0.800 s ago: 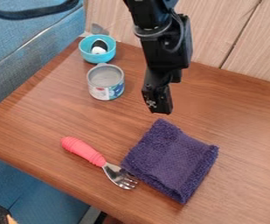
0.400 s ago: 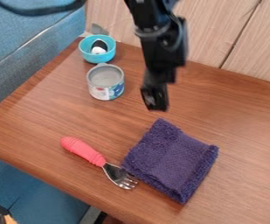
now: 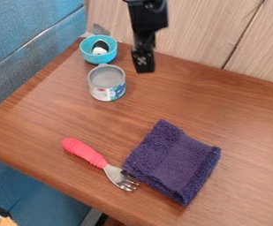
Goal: Moved the black and white object from the blue bowl to the purple towel
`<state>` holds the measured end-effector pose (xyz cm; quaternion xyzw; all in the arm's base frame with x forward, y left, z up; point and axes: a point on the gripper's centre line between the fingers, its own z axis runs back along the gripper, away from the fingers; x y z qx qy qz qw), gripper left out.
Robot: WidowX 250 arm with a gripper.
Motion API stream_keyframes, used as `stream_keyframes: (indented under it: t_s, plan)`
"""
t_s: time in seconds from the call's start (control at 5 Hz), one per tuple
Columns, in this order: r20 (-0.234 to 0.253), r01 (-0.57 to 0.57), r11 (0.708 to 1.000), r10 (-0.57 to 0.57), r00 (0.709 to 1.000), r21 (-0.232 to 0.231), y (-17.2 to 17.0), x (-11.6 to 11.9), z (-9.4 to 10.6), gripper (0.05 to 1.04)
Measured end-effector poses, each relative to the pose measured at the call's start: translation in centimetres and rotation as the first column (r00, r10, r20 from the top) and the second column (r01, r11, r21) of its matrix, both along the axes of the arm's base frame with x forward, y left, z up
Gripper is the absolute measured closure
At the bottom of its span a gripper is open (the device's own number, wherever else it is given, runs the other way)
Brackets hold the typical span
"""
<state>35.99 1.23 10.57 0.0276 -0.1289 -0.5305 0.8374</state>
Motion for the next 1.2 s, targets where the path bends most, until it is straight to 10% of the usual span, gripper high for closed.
stream_keyframes:
  t_s: [1.2]
  plan:
    - [-0.094, -0.384, 0.918, 0.393, 0.915, 0.1, 13.4, 8.2, -4.5, 0.084]
